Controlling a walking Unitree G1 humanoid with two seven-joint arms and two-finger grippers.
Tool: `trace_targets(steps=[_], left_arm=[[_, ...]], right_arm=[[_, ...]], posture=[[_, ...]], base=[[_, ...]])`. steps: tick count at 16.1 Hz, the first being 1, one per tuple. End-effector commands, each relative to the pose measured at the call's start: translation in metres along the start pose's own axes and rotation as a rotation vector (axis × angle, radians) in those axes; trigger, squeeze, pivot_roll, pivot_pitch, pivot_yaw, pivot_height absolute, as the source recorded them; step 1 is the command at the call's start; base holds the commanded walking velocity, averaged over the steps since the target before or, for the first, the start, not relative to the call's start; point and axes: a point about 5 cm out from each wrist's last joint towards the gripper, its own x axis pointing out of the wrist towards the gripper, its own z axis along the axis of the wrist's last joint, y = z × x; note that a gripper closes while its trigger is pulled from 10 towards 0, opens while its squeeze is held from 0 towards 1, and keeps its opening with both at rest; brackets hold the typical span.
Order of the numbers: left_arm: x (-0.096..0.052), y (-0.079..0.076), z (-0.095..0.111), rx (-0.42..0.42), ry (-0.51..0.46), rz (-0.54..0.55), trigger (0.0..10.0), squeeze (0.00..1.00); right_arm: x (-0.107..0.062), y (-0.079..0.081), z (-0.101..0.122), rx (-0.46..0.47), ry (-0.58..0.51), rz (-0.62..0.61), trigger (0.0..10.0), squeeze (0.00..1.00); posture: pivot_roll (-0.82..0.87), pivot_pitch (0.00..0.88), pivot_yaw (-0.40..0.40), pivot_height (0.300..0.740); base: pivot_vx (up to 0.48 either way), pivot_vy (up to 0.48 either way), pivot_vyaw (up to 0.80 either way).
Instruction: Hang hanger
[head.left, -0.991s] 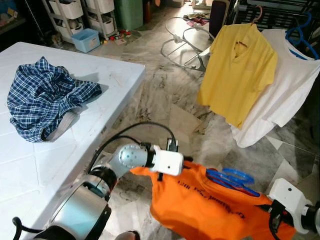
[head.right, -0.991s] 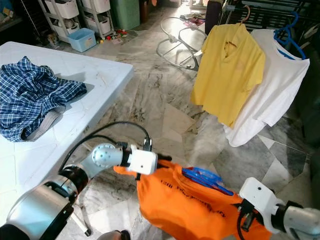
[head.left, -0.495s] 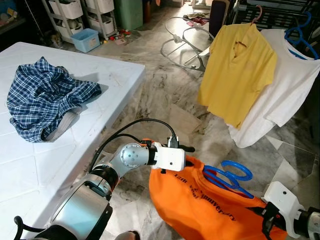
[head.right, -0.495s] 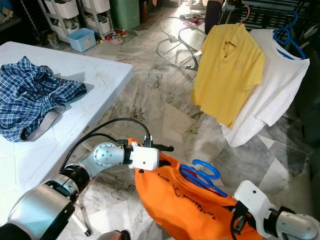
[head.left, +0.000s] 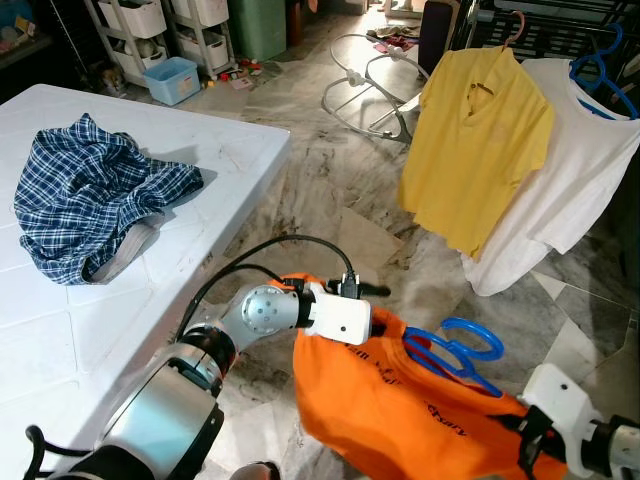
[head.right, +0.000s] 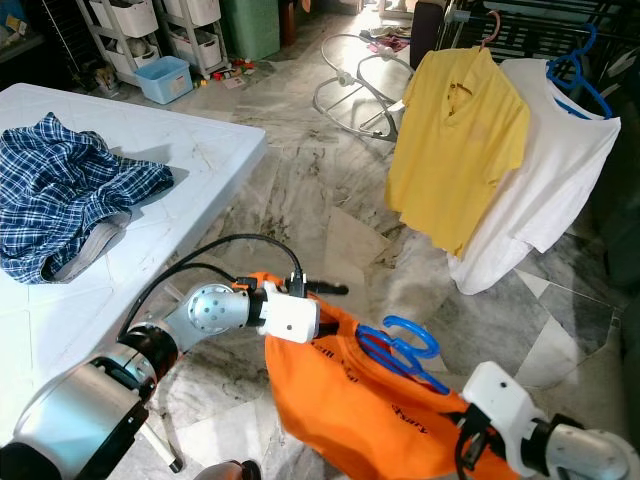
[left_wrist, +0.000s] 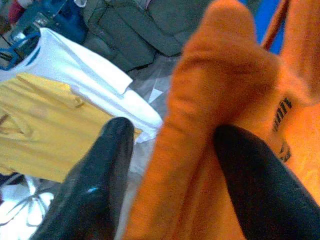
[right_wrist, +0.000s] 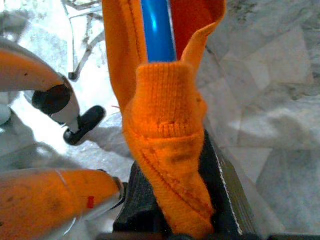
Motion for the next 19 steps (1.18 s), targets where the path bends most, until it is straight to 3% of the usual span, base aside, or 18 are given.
trace_targets(steps=[1, 4, 8, 11, 15, 17, 19], left_arm=[[-0.001, 0.003, 0.001, 0.031, 0.004, -0.025, 10.0, 1.00], [-0.003, 0.006, 0.001, 0.107, 0.023, -0.042, 10.0, 1.00], [-0.004, 0.001, -0.001, 0.148, 0.034, -0.103, 10.0, 1.00], [-0.006, 0.003, -0.004, 0.106, 0.047, -0.056, 10.0, 1.00], [-0.010, 0.009, -0.013, -0.092, 0.075, 0.115, 10.0, 1.00], [-0.013, 0.008, -0.021, -0.204, 0.102, 0.216, 10.0, 1.00], [-0.016, 0.002, -0.033, -0.397, 0.148, 0.367, 10.0, 1.00]], right_arm=[[0.002, 0.004, 0.002, -0.007, -0.005, 0.014, 0.0, 0.00], [0.005, 0.008, -0.009, 0.014, 0.050, 0.027, 0.0, 0.00], [0.011, 0.011, -0.012, 0.029, 0.059, -0.001, 0.0, 0.00], [0.015, 0.010, -0.020, 0.061, 0.084, -0.079, 0.0, 0.00], [0.021, 0.016, -0.026, 0.129, 0.075, -0.154, 0.0, 0.00], [0.026, 0.017, -0.030, 0.195, 0.062, -0.253, 0.0, 0.00], [0.033, 0.016, -0.030, 0.309, 0.012, -0.388, 0.0, 0.00]], posture=[[-0.09, 0.062, 0.023, 0.740], [-0.08, 0.061, 0.027, 0.740], [-0.09, 0.062, 0.034, 0.740], [-0.09, 0.063, 0.035, 0.740], [-0.09, 0.063, 0.037, 0.740], [-0.09, 0.059, 0.032, 0.740], [-0.09, 0.057, 0.029, 0.740]], base=[[0.000, 0.000, 0.00], [0.000, 0.000, 0.00], [0.000, 0.000, 0.00], [0.000, 0.000, 0.00], [0.000, 0.000, 0.00], [0.000, 0.000, 0.00], [0.000, 0.000, 0.00]])
